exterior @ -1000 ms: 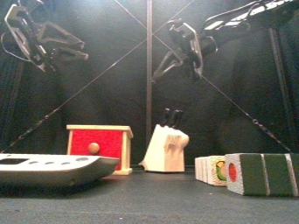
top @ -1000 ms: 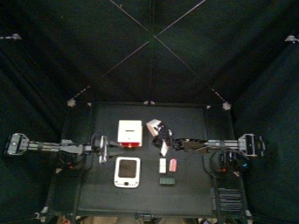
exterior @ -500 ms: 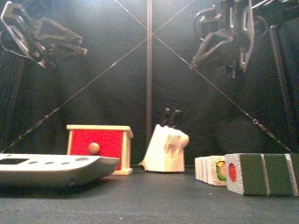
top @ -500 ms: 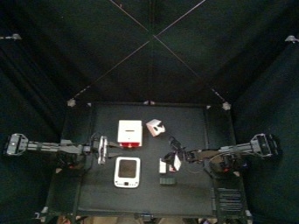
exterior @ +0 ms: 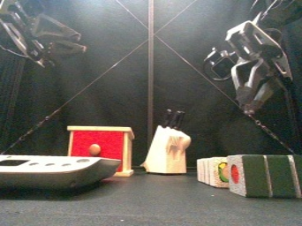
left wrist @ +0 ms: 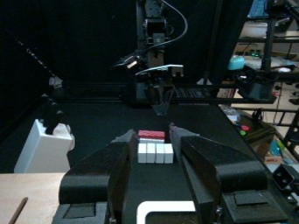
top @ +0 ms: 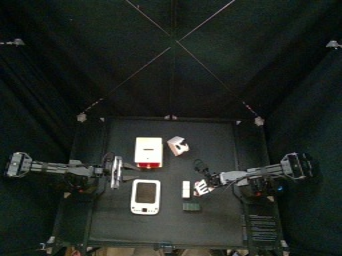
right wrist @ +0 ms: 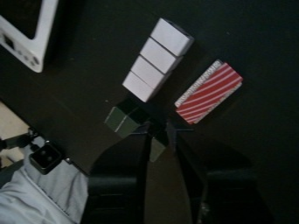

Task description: Grab salmon sushi

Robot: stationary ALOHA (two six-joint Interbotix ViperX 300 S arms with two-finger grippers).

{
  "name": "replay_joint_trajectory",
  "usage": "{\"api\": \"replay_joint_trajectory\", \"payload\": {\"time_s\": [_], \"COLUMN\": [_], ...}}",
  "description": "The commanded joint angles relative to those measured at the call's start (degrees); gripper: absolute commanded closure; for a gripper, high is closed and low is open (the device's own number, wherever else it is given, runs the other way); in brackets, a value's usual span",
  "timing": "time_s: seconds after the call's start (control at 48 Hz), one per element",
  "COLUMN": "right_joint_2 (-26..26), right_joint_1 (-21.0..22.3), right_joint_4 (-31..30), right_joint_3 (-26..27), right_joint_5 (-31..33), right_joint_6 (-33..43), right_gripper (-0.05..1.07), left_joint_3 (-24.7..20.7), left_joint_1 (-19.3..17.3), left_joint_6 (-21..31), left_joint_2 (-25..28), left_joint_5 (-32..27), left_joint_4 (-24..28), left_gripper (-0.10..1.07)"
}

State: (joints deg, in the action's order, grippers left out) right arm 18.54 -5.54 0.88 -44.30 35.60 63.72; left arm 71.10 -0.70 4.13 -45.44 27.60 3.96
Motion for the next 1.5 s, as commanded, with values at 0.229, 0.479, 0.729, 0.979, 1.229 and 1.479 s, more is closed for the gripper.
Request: {"api": "replay_joint_trajectory", "payload": {"time_s": [0.229,0.479,0.729,0.979,1.229,1.479], "right_joint_2": [-7.6,-10.3,-13.1,-17.0,-18.3,-18.3], "right_joint_1": [0.0,0.0,0.2,0.9,0.9,1.1], "right_joint_4": [-5.4,-10.1,-10.5,-10.7,-10.4,-10.4], "right_joint_3": [2.3,2.4,2.6,4.7,4.4,3.5], "right_joint_5": [4.1,5.2,4.9,4.1,4.7,4.7], "right_joint_6": [7.2,12.7,14.1,13.8,13.9,13.9], "right_gripper": [0.12,0.08,0.08,0.08,0.09,0.10], "left_joint_3": [0.0,0.3,0.5,0.8,1.1,1.1], "left_joint_1": [0.1,0.0,0.0,-0.3,-0.4,-0.4], "left_joint_6": [-0.1,-0.1,0.0,0.0,-0.1,-0.1], "left_joint_2": [0.1,0.1,0.1,0.1,0.1,0.1], "left_joint_5": [0.5,0.5,0.5,0.5,0.5,0.5], "left_joint_4": [-2.4,-3.0,-3.0,-3.4,-4.0,-4.0], "left_gripper": [0.20,0.20,0.20,0.20,0.20,0.20]}}
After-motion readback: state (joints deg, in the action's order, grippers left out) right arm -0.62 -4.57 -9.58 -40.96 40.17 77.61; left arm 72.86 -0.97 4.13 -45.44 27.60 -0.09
